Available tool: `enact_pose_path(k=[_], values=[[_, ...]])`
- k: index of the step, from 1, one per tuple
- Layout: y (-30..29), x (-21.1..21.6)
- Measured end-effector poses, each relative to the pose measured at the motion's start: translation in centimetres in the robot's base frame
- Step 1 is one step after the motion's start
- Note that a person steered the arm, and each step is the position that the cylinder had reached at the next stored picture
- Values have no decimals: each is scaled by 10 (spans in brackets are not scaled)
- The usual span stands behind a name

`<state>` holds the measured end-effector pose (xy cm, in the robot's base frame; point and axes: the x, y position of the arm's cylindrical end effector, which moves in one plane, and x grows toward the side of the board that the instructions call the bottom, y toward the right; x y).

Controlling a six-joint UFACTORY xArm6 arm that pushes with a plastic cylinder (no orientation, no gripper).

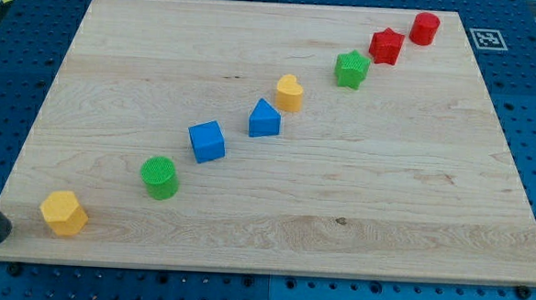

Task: Push the yellow hexagon into the green circle and blue cube

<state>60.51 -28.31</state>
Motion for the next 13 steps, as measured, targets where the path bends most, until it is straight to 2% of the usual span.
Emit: enact_pose_path(k=[3,5,6,7,9,13], values=[[102,-5],[95,-35],[72,-36],[19,-55],[13,-66],[144,-66]])
